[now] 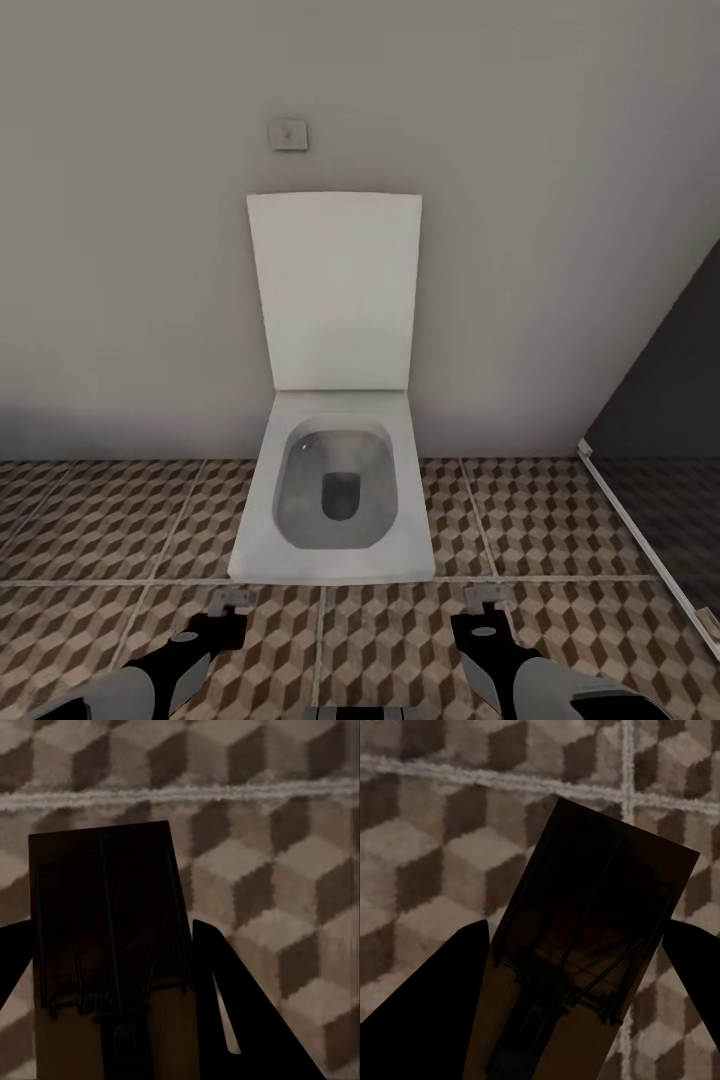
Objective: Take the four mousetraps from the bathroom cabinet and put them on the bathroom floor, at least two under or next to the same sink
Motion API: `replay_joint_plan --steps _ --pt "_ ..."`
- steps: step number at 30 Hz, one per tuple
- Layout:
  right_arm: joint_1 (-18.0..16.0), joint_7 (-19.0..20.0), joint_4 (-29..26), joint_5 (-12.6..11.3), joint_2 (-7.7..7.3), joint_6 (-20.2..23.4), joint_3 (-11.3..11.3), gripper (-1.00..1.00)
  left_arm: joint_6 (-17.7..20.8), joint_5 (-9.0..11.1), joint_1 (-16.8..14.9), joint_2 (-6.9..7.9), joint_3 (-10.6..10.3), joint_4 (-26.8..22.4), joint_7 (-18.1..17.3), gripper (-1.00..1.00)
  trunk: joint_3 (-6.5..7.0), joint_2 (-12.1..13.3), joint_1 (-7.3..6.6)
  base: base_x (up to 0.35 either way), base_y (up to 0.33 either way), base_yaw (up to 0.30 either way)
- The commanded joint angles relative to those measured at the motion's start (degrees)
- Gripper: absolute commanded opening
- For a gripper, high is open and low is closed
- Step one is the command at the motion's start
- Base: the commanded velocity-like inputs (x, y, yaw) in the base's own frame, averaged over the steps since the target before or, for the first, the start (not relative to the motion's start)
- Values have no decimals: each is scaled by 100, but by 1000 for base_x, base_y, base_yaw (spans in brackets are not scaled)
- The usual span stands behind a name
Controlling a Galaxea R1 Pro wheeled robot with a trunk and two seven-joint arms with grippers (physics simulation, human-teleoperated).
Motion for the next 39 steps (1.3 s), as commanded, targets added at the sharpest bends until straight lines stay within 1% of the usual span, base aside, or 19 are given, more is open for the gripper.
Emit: replay_joint_plan --steps 1,8,15,29,39 --pt "-7 -33 18 40 -1 -13 15 -100 -13 52 -1 -14 -46 -5 -1 -100 -4 -2 -1 0 0 0" --pt "-7 -33 17 50 -25 -13 15 -100 -12 73 -1 -46 -41 -3 4 -100 -4 -2 -1 0 0 0" --pt "-7 -33 17 62 -23 -8 15 -100 23 83 -1 -75 -30 4 6 -100 -159 -11 17 0 0 0" --pt "-7 -33 17 81 -26 -9 15 -100 24 92 -1 -71 -1 10 6 -100 -470 -30 53 0 0 0" --pt "-7 -33 17 91 -10 -15 15 -100 15 92 -1 -68 0 14 6 -100 -470 -30 53 0 0 0"
